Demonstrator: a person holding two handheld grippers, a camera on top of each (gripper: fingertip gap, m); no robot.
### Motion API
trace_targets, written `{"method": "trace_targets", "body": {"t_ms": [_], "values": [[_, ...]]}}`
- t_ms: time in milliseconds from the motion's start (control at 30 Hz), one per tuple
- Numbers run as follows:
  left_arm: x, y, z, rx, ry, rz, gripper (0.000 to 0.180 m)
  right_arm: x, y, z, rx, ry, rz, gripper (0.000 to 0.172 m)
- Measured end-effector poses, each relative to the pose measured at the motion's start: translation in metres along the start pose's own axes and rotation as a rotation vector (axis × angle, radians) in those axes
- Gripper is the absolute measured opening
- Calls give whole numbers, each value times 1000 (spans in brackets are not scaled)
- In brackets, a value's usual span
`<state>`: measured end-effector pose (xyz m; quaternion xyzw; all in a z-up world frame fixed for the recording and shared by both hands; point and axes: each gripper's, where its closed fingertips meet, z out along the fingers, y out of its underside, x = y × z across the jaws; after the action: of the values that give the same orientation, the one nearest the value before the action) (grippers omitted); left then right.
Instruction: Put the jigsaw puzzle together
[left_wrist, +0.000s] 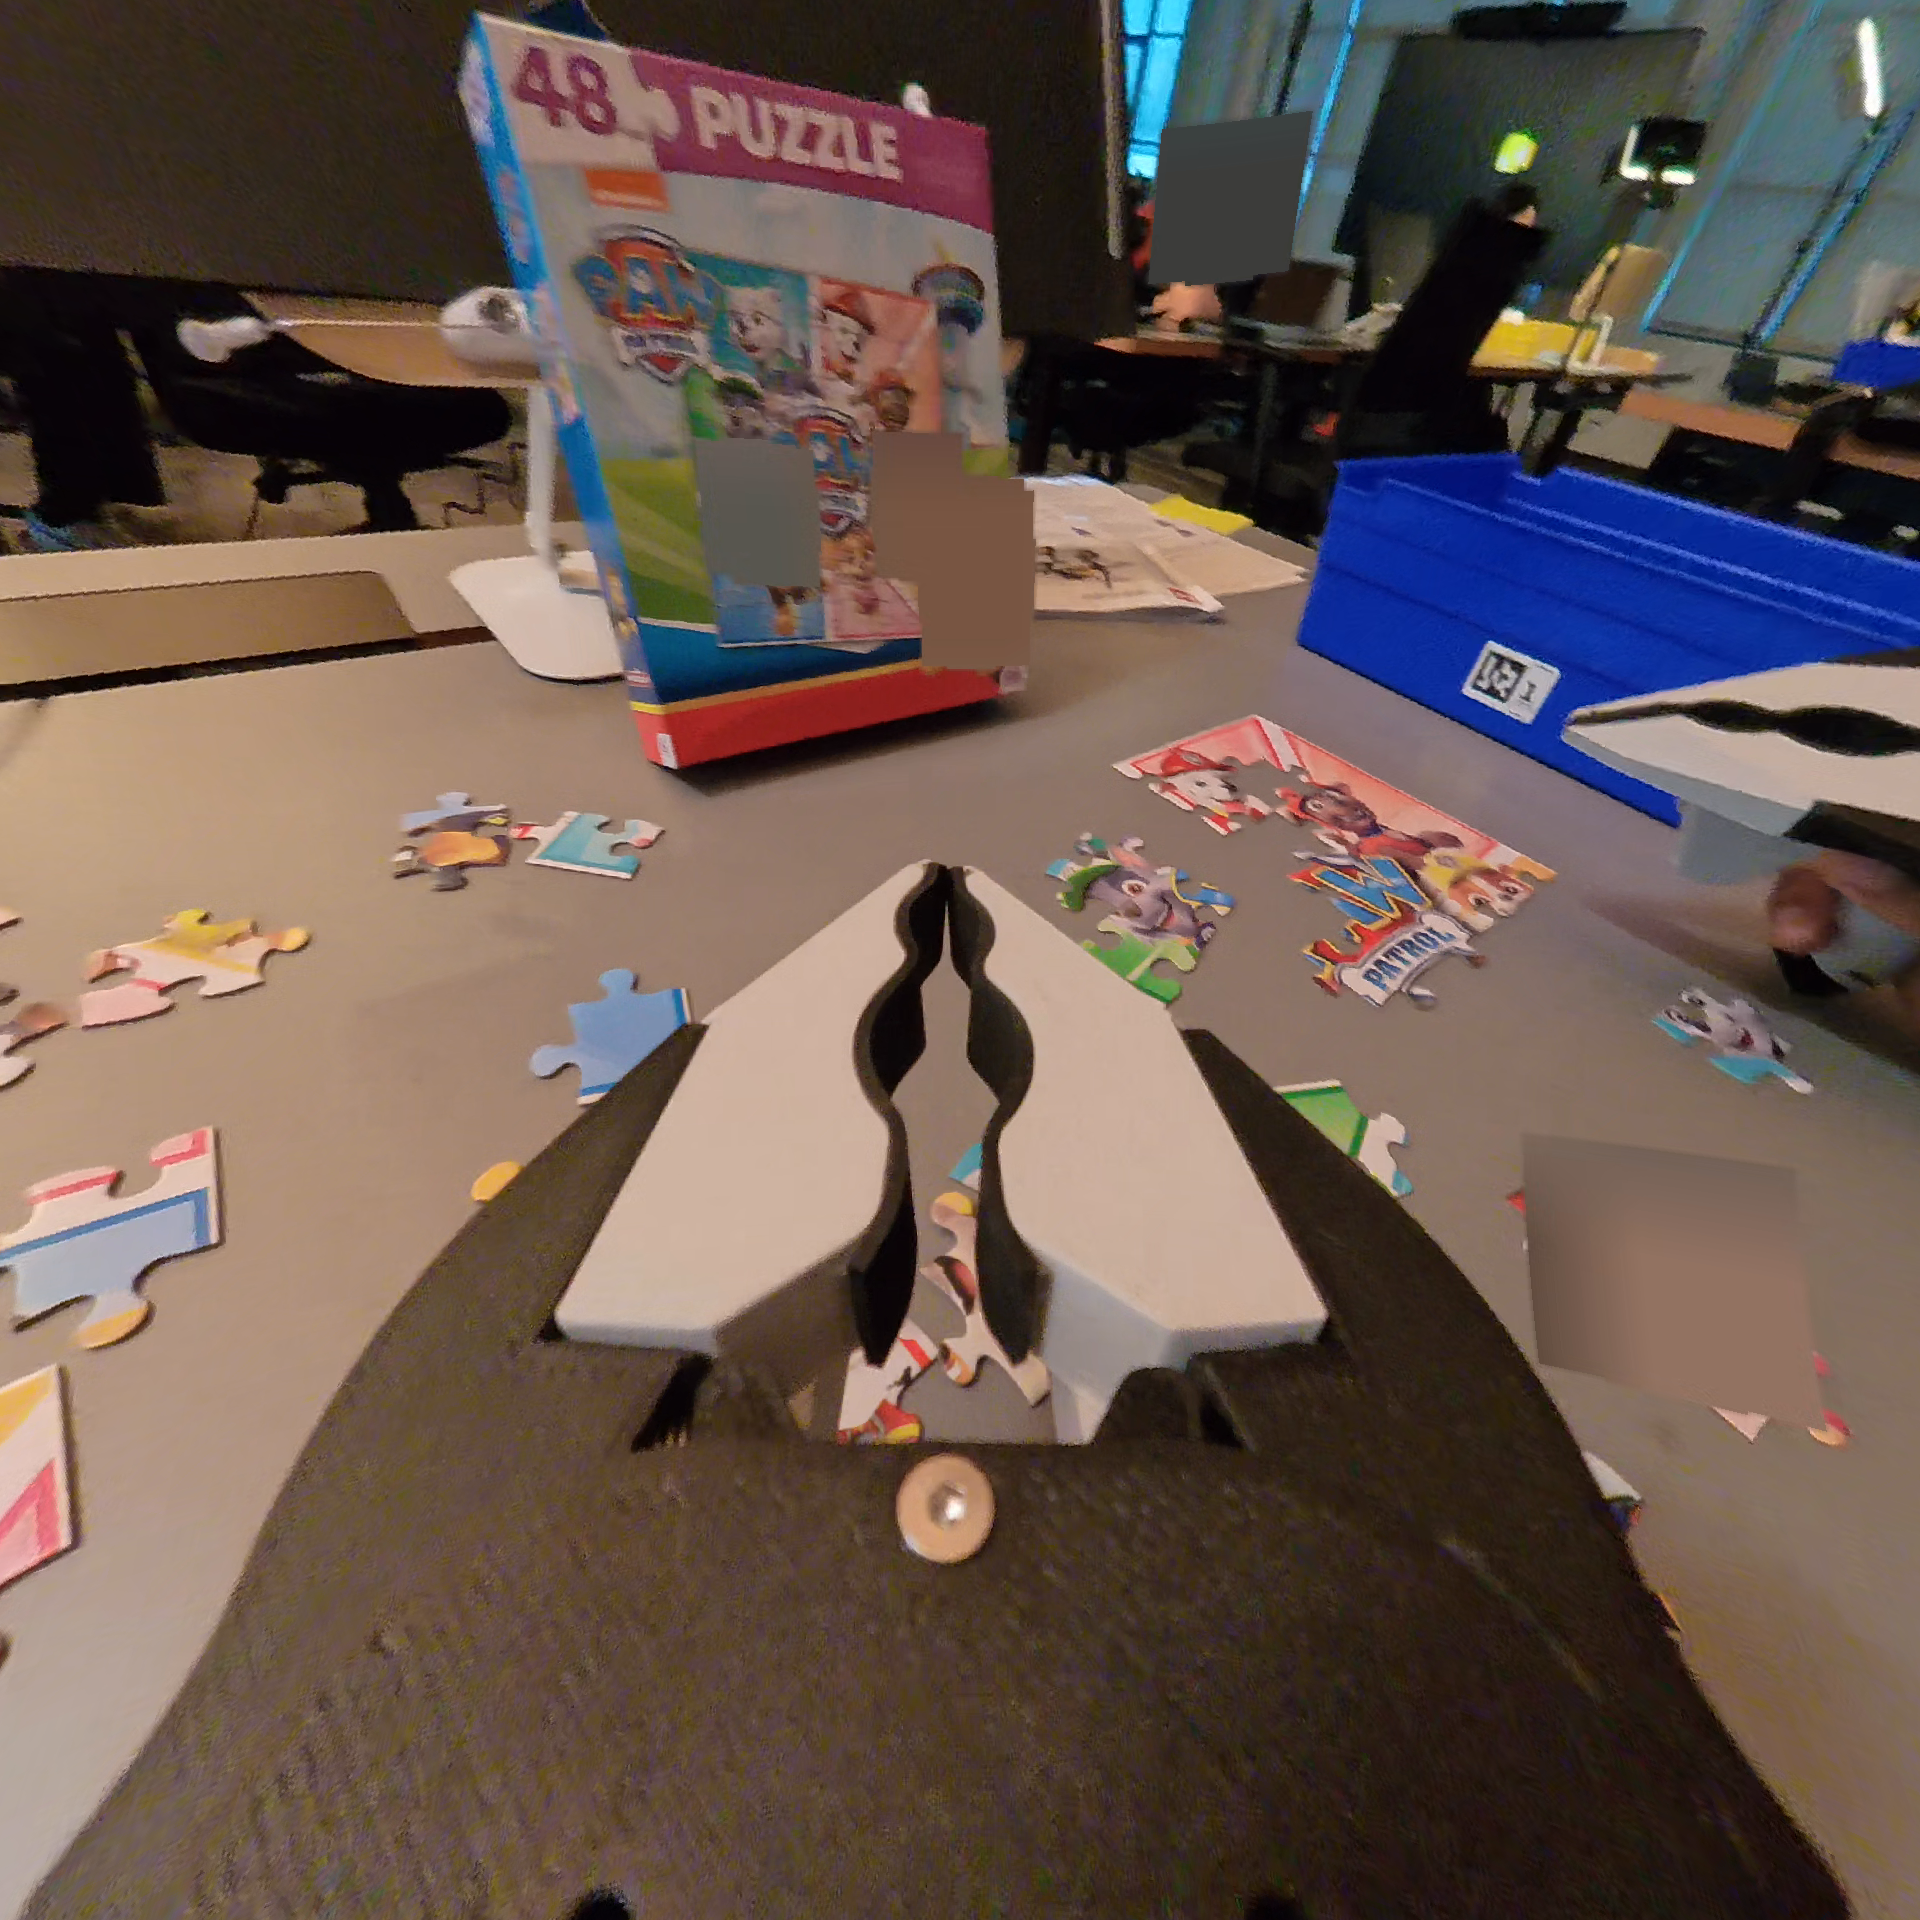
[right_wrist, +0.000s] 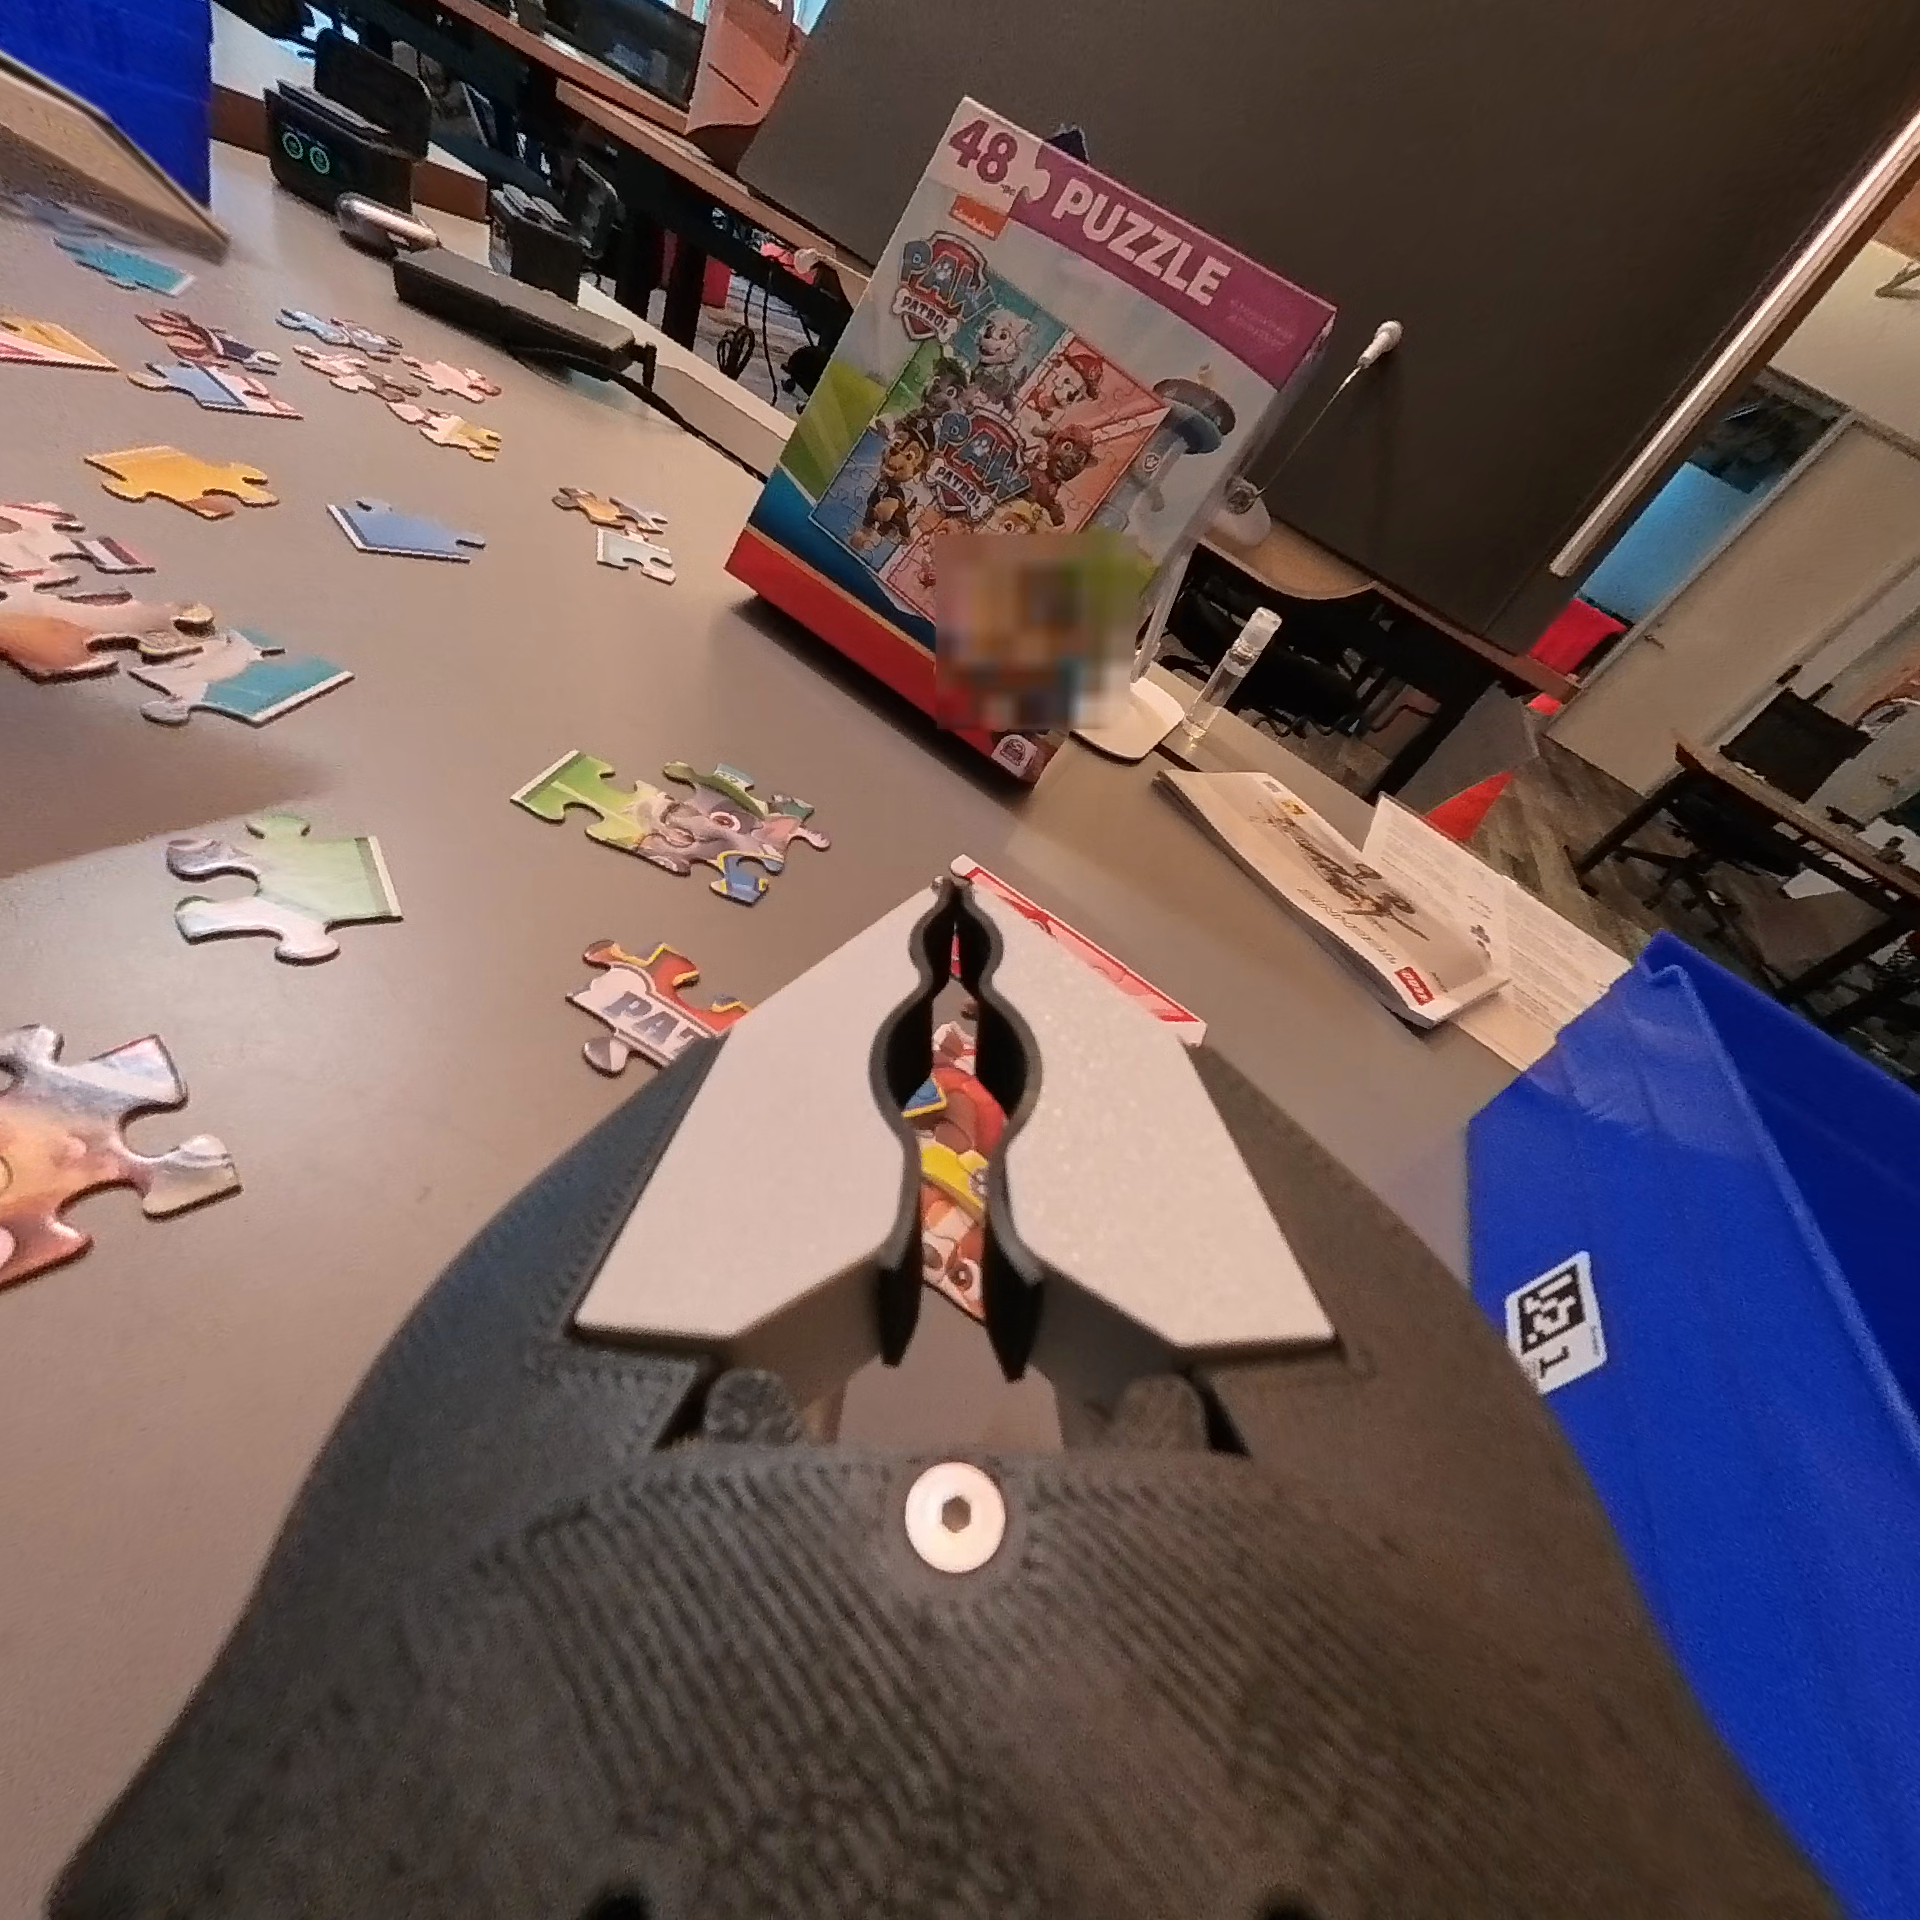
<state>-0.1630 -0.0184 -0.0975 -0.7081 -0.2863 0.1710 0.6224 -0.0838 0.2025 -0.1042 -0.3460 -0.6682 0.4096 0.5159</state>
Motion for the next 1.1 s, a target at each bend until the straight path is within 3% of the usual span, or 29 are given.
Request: {"method": "trace_targets", "body": {"t_ms": [1100], "values": [[0,2,1,3,45,-62,0,-3,0,0,1,-4,-23,0]]}}
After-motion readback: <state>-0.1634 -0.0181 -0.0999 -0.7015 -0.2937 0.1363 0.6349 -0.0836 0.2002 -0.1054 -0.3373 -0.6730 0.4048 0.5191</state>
